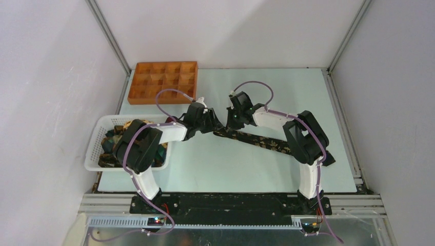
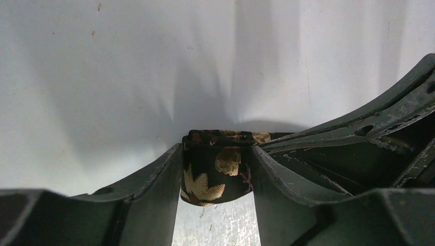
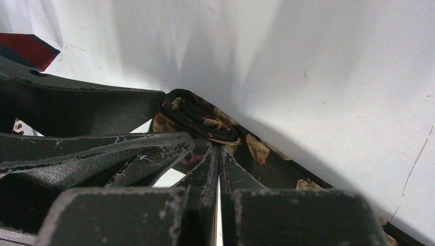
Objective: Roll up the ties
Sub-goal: Roll the tie at the center of the board.
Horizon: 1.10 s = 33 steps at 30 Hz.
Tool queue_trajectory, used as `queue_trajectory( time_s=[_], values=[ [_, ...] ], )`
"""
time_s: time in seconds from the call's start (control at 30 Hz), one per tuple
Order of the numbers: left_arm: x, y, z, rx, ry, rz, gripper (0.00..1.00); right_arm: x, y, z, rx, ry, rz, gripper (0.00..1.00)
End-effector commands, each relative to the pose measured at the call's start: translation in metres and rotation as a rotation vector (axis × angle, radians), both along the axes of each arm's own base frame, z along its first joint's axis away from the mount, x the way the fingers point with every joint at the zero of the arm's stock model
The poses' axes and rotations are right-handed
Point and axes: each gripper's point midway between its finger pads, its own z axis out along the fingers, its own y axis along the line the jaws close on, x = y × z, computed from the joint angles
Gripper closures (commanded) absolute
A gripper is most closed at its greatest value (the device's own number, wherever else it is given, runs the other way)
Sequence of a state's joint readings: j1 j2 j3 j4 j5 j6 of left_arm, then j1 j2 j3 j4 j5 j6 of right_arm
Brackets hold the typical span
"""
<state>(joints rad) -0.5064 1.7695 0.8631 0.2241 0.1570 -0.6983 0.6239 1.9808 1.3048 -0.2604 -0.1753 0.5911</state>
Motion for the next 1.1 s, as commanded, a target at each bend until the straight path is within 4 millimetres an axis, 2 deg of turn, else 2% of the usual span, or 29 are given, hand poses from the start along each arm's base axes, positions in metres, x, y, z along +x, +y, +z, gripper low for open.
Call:
queue_trajectory(
  time_s=[0.0,0.1,0.3,0.43,0.67,0.73,0.87,0.97,1.07],
  values=[
    [-0.010,0.001,-0.011,0.024,0.025,-0.021,0.43,0.003,-0.003,-0.004,-0.026,-0.013,-0.002,1.00],
    [-0.010,0.001,-0.013,0.028,0.035,-0.020,0.38,0.001,-0.002,-0.004,-0.026,-0.012,0.001,1.00],
    [-0.012,-0.002,-0.021,0.021,0.056,-0.034,0.38,0.002,-0.002,-0.003,-0.026,-0.015,0.001,1.00],
    [-0.011,-0.005,-0.021,0.004,0.056,-0.037,0.42,0.002,-0.002,-0.003,-0.027,-0.015,0.000,1.00],
    [-0.011,-0.005,-0.015,0.002,0.038,-0.040,0.54,0.002,-0.002,0.003,-0.021,-0.027,0.001,1.00],
    [-0.011,-0.002,-0.014,0.018,0.037,-0.036,0.55,0.004,-0.003,0.012,-0.006,-0.048,-0.004,1.00],
    [-0.010,0.005,-0.009,0.062,0.025,-0.024,0.55,0.008,-0.012,0.056,0.053,-0.143,-0.039,1.00],
    [-0.008,0.008,-0.002,0.102,0.001,-0.017,0.56,0.010,-0.029,0.098,0.081,-0.235,-0.086,0.98],
    [-0.008,0.008,0.007,0.149,-0.017,-0.022,0.56,0.009,-0.047,0.120,0.082,-0.281,-0.119,0.97]
  ],
)
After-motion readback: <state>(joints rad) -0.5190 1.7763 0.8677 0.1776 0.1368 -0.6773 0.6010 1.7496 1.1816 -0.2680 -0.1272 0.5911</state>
